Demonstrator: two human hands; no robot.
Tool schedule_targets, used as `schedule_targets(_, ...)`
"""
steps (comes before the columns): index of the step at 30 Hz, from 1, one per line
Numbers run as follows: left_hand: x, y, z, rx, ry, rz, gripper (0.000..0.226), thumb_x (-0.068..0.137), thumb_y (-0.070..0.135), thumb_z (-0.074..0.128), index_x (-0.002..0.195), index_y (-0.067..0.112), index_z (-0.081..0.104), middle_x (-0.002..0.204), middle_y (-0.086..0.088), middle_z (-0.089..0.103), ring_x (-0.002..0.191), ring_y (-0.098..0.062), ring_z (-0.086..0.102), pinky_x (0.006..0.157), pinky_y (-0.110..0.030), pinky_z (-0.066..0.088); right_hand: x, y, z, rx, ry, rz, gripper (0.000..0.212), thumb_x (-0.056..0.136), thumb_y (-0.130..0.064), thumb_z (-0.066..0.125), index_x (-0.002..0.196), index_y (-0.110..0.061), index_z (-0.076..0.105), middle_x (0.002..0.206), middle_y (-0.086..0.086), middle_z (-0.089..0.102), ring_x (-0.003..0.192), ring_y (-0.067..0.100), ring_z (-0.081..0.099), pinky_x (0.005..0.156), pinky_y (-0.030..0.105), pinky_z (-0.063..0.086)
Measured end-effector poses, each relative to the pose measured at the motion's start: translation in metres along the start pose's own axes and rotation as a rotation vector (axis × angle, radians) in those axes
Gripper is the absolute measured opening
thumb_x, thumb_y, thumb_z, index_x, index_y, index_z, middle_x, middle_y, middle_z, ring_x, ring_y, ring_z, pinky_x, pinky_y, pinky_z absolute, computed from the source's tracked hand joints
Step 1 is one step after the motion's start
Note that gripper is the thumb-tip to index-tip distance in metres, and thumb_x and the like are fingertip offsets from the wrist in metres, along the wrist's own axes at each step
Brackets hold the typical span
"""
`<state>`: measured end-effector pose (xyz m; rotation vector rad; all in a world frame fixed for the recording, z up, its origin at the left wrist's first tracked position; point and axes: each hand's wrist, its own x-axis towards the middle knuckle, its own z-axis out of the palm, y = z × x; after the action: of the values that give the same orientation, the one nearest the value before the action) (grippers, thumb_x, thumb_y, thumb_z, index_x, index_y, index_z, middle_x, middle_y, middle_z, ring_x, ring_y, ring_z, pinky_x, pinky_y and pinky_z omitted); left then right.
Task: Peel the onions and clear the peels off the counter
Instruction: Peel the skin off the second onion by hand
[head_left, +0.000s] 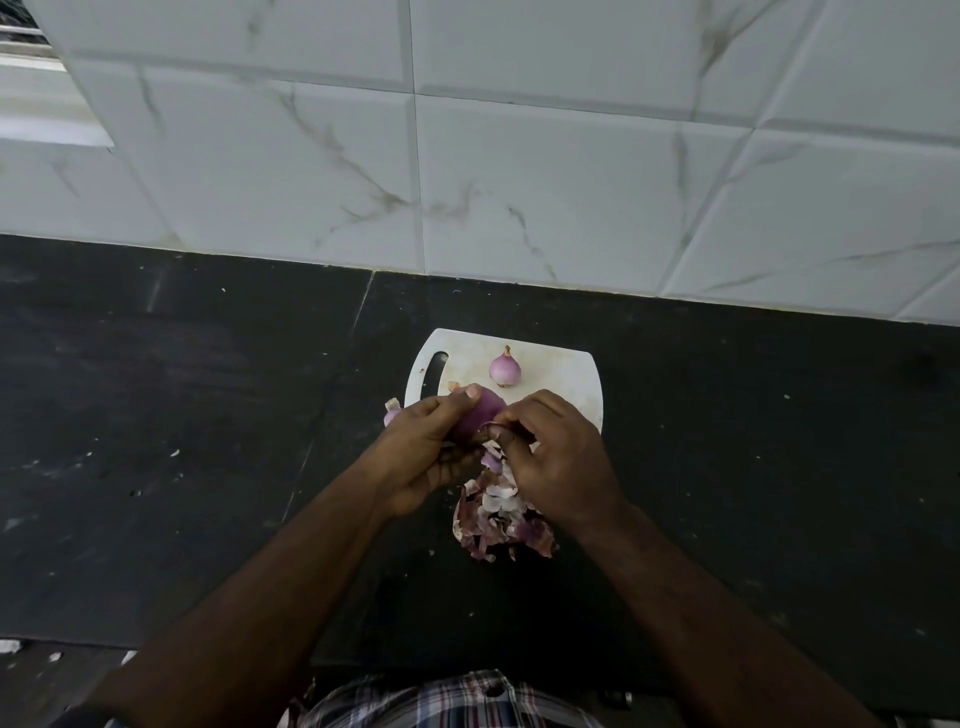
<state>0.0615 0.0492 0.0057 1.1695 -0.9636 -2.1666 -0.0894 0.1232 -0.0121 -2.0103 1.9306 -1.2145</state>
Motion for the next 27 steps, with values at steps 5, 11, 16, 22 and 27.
schedule_targets(5,0.005,-0.008,0.001,-0.123,0.045,0.083,0.051,0.090,0.030,0.070,0.128,-0.002,0.059,0.104,-0.017,0.071,0.077,-0.018,0.073,0.065,-0.028,0.059,-0.001,-0.003,0.001,0.079,-0.056,0.110,0.004,0.086,-0.016,0.071,0.089,-0.014,0.069,0.085,-0.003,0.063,0.078,0.012,0.060,0.068,0.034,0.053)
schedule_targets(11,0.009,-0.021,0.003,-0.162,0.076,0.170,0.066,0.074,0.032,0.080,0.128,0.002,0.058,0.118,-0.026,0.068,0.083,-0.026,0.073,0.070,-0.036,0.059,-0.007,0.002,-0.005,0.106,-0.083,0.119,0.006,0.085,-0.012,0.073,0.090,-0.014,0.071,0.085,-0.004,0.064,0.079,0.007,0.060,0.069,0.026,0.051)
schedule_targets(16,0.013,-0.019,-0.002,-0.158,0.166,0.233,0.054,0.076,0.020,0.080,0.124,0.011,0.057,0.129,-0.020,0.060,0.105,-0.035,0.071,0.081,-0.039,0.060,-0.015,-0.007,-0.005,0.166,-0.093,0.150,0.006,0.086,-0.014,0.074,0.091,-0.014,0.073,0.086,-0.007,0.065,0.081,0.004,0.062,0.070,0.015,0.049)
schedule_targets(22,0.006,-0.015,-0.014,-0.254,0.021,0.118,0.029,0.096,0.009,0.061,0.124,0.013,0.061,0.125,-0.020,0.065,0.099,-0.034,0.069,0.093,-0.041,0.058,-0.023,0.007,-0.006,0.075,-0.300,0.333,0.020,0.086,-0.033,0.075,0.102,-0.021,0.078,0.094,-0.007,0.064,0.089,0.003,0.061,0.079,0.021,0.048)
schedule_targets(27,-0.002,-0.019,-0.014,-0.279,-0.080,0.039,0.050,0.090,0.010,0.056,0.140,0.009,0.050,0.133,-0.024,0.061,0.098,-0.029,0.067,0.083,-0.038,0.059,-0.008,-0.002,-0.015,0.432,-0.233,0.619,0.045,0.086,-0.035,0.075,0.128,-0.022,0.065,0.113,-0.011,0.071,0.097,0.003,0.069,0.092,0.034,0.057)
